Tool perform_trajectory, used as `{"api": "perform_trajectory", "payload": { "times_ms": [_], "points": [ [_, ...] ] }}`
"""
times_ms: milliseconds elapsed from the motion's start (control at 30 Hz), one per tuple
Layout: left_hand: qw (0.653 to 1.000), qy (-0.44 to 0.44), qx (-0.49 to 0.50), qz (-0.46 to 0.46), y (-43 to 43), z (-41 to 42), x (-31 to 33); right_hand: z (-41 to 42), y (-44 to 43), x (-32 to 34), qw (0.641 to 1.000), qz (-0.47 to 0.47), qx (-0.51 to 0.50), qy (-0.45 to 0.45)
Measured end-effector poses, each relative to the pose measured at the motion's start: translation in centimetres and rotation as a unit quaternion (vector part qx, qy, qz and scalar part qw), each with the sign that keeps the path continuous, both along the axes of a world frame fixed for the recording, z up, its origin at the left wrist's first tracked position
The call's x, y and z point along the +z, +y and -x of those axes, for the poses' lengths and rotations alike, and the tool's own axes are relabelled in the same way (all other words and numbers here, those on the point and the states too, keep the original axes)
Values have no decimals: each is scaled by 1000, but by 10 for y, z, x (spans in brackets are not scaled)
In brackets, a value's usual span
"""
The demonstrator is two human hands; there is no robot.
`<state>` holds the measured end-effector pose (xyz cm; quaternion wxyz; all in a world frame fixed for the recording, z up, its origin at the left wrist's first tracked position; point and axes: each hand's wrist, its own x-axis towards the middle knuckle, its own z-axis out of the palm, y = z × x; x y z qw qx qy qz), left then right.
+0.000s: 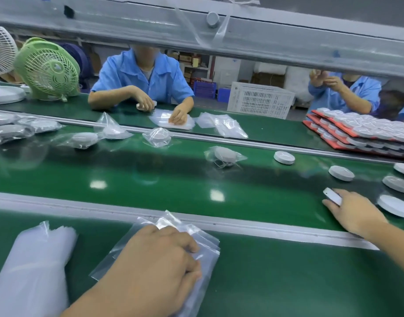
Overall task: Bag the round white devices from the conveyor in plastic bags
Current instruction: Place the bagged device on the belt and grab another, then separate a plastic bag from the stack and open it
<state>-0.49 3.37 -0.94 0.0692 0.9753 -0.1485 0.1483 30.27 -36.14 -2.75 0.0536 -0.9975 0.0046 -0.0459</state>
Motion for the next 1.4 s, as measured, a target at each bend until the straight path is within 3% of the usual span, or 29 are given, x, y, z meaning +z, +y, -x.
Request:
{"api": "perform_trajectory", "payload": {
  "times_ms": [100, 200, 267, 333, 400, 433, 500, 600, 700, 733, 833, 967, 1133, 1267, 1400],
  "points": [
    [1000, -1, 10, 20, -1, 2, -4, 22, 1, 10, 996, -58, 51, -46],
    [995, -14, 54, 86, -2, 2, -4, 70, 48, 29, 968, -86, 211, -106],
    [986, -38, 83, 137, -3, 1, 0, 111, 83, 34, 916, -94, 348, -177],
    [978, -42, 111, 172, -4, 1, 3, 158, 116, 32, 833, -95, 488, -244],
    [970, -38, 128, 205, -4, 0, 1, 197, 138, 23, 767, -114, 591, -224],
    [964, -33, 131, 229, -5, 0, 0, 211, 145, 19, 762, -132, 603, -197],
    [950, -23, 122, 287, -4, -2, -3, 225, 150, 14, 762, -189, 604, -135],
    [927, 28, 70, 367, -4, -2, -5, 228, 163, 10, 738, -250, 596, -195],
    [852, 189, -54, 485, -10, 4, 2, 232, 168, 9, 726, -437, 507, -158],
    [849, 202, -66, 483, -12, 4, 2, 235, 169, 11, 725, -494, 460, -138],
    [886, 86, -34, 455, -24, 3, -2, 238, 174, 11, 726, -590, 349, -50],
    [859, 6, -8, 512, -38, 7, -8, 233, 173, 19, 667, -662, 324, 105],
    [853, 15, -36, 521, -39, 7, -9, 237, 172, 27, 688, -648, 304, 116],
    [916, 6, -49, 398, -37, 7, -12, 236, 169, 26, 743, -582, 310, 115],
    [943, -44, -60, 325, -32, 5, -14, 234, 163, 22, 746, -584, 299, 114]
  ]
}}
